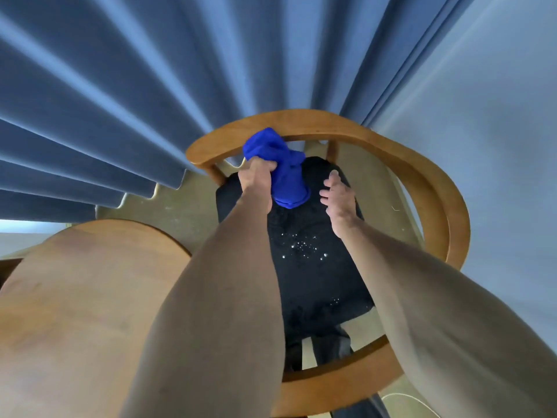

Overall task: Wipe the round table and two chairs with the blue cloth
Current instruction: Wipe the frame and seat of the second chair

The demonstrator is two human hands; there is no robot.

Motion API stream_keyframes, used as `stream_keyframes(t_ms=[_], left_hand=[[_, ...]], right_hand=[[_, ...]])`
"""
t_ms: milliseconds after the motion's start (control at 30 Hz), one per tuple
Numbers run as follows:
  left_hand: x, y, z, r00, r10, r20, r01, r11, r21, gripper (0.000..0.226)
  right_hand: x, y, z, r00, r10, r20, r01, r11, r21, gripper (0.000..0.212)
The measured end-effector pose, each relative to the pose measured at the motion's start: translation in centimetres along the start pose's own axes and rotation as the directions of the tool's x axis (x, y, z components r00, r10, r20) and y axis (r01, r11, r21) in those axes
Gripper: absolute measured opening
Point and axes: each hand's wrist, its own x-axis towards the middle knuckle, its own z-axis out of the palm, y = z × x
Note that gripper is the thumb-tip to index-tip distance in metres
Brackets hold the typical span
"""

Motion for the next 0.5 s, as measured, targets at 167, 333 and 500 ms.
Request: stream_keyframes(t_ms=[167,333,500], left_hand=[[-2.1,-1.8,3.1,0.959,-0.119,0.258,0.091,0.989,0.118,0.015],[-3.0,-3.4,4.4,0.930,-0.215,0.299,0.164,0.968,0.188,0.024],[-3.8,-5.5,3.9,0.868,-0.328,0.373,0.201,0.919,0.340,0.030]], right_hand=[[0.4,0.6,-1.4,0.999,0.002,0.043,-0.010,0.979,0.205,0.038],[0.3,2.1,-2.8,0.987,0.149,0.064,-0.162,0.913,0.375,0.029],[0.5,3.4,-2.0,0.961,0.226,0.158,-0.275,0.826,0.493,0.061]])
